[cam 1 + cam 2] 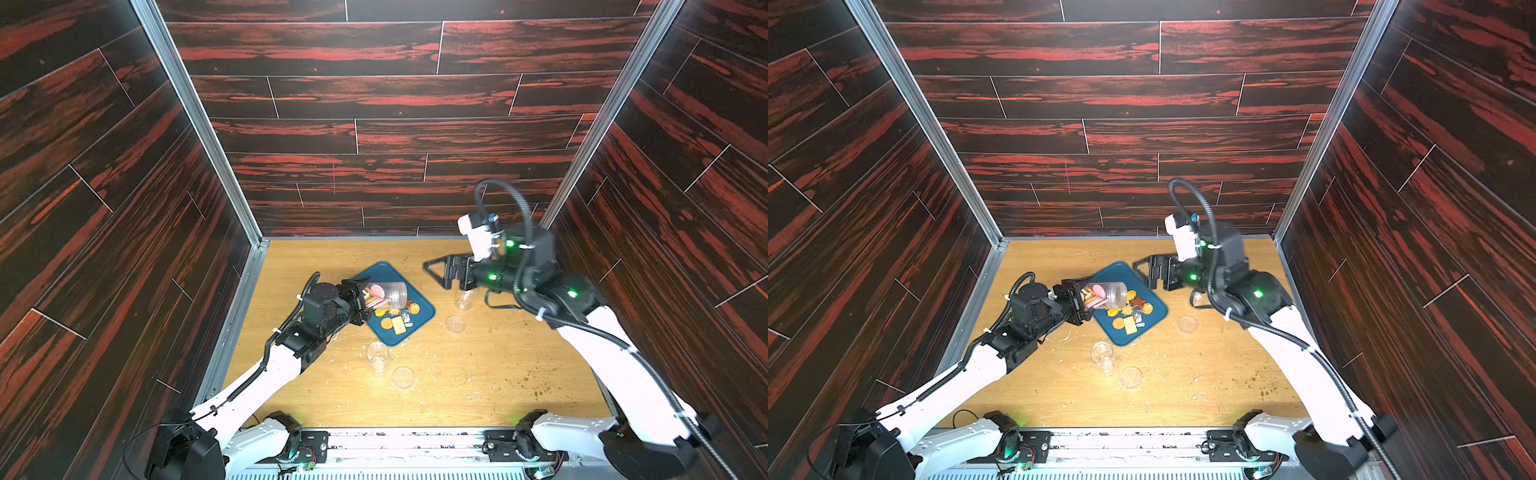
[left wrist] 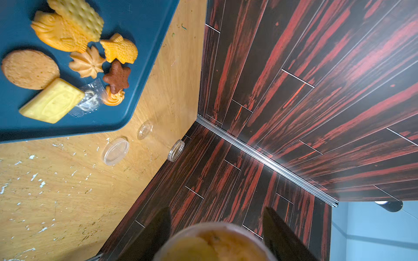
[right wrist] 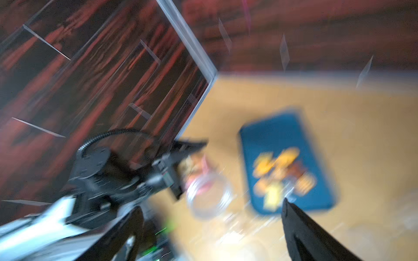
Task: Pour the cookies out of the jar
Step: Unscrew the lid from the jar.
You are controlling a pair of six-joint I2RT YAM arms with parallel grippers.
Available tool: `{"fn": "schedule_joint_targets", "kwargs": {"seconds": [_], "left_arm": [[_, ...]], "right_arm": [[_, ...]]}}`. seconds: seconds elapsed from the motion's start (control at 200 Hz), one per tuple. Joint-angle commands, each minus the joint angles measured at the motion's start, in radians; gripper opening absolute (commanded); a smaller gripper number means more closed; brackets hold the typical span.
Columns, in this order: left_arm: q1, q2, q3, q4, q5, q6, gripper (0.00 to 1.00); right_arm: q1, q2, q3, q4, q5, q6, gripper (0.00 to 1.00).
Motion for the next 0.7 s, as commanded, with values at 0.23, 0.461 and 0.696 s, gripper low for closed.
{"fn": "schedule_joint_targets", "kwargs": {"seconds": [0.23,0.461,0.696], "left_arm": [[0.009,-0.062,0.010,0.007,-0.014,0.006,0.59],[0.033,-0.065,-0.003,0.025,0.012,0.000,0.59],[0.058,-0.068,-0.007,0.042,0.035,-0.001,0.59]], "right_arm": [[-0.090,-0.048,-0.239,0.185,-0.368,0.538,0.99],[-0.060,-0.035,-0.291,0.257,-0.400,0.622,0.98],[0.026,0.050,-0.214,0.266,-0.381,0.623,0.98]]}}
